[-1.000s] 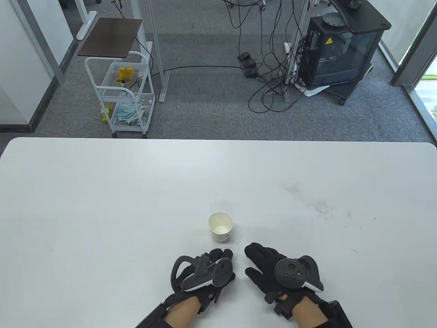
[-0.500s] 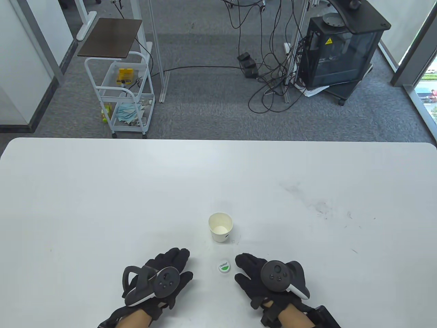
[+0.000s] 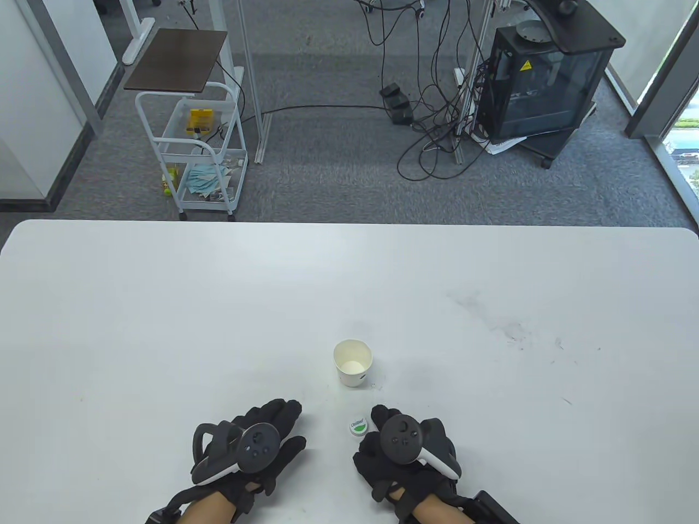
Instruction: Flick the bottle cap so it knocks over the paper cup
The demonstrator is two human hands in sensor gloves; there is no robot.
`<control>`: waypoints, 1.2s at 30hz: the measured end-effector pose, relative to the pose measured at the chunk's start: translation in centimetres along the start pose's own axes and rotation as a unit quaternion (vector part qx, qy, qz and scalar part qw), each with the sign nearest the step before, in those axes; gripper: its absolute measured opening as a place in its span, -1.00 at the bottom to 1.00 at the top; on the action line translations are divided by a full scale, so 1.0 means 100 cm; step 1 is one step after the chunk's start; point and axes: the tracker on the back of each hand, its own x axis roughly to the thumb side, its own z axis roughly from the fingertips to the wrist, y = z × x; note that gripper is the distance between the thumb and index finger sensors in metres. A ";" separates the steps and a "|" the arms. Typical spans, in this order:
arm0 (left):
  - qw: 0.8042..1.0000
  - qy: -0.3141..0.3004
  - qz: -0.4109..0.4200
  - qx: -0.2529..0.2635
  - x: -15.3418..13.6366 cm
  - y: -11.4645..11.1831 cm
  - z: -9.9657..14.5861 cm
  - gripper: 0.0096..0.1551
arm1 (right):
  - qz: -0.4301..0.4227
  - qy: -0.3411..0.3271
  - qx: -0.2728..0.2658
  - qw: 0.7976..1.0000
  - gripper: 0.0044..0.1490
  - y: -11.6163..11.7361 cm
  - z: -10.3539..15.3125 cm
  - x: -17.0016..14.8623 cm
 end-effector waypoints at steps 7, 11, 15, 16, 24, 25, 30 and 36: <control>1.000 0.000 0.010 0.003 0.000 0.001 0.003 -0.20 | -0.035 -0.008 -0.031 0.999 0.03 -0.011 0.008 -0.012; 1.000 -0.006 0.012 0.014 0.002 0.004 0.007 -0.20 | -0.044 -0.050 -0.085 0.994 -0.08 -0.029 0.016 -0.030; 1.000 -0.014 0.008 0.025 0.005 0.006 0.009 -0.20 | -0.017 -0.116 -0.130 0.985 -0.13 -0.044 0.019 -0.036; 0.999 -0.017 0.007 0.028 0.005 0.006 0.010 -0.20 | -0.022 -0.139 -0.138 0.980 -0.13 -0.045 0.018 -0.038; 0.999 -0.031 -0.004 0.037 0.007 0.003 0.010 -0.20 | 0.063 -0.176 -0.181 0.966 -0.08 -0.053 0.026 -0.035; 0.999 -0.032 -0.005 0.037 0.008 0.003 0.010 -0.20 | 0.065 -0.176 -0.182 0.965 -0.08 -0.053 0.027 -0.035; 0.998 -0.032 -0.013 0.049 0.007 0.003 0.011 -0.20 | 0.056 -0.167 -0.189 0.966 -0.08 -0.056 0.027 -0.040; 0.998 -0.026 -0.020 0.057 0.007 0.003 0.012 -0.20 | 0.050 -0.166 -0.188 0.967 -0.08 -0.056 0.027 -0.041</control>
